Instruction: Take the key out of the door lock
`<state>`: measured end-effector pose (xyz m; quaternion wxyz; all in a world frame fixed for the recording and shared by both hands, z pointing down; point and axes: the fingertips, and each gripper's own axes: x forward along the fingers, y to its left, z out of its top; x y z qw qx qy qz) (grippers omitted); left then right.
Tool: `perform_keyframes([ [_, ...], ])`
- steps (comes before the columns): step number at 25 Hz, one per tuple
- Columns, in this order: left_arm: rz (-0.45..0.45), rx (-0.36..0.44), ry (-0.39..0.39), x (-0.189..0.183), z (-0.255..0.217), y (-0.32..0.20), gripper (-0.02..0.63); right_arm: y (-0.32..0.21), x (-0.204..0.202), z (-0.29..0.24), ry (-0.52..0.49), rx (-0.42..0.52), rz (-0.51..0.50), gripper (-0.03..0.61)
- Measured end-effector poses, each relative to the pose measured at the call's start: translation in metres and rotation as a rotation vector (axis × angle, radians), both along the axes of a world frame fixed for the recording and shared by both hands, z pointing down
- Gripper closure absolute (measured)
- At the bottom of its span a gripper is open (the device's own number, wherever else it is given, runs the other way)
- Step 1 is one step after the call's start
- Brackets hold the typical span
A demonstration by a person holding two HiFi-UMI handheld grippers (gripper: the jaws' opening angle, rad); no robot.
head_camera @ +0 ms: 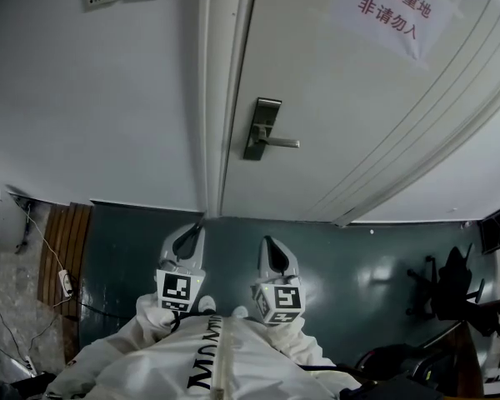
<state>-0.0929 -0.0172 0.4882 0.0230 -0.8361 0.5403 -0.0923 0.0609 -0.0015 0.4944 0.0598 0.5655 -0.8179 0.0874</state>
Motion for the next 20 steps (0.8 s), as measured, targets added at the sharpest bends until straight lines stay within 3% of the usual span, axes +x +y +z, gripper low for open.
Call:
perform_keyframes([
  [20, -0.012, 0.023, -0.016, 0.037, -0.013, -0.005, 0.591, -0.005, 0.039, -0.002, -0.033, 0.014, -0.002, 0.580],
])
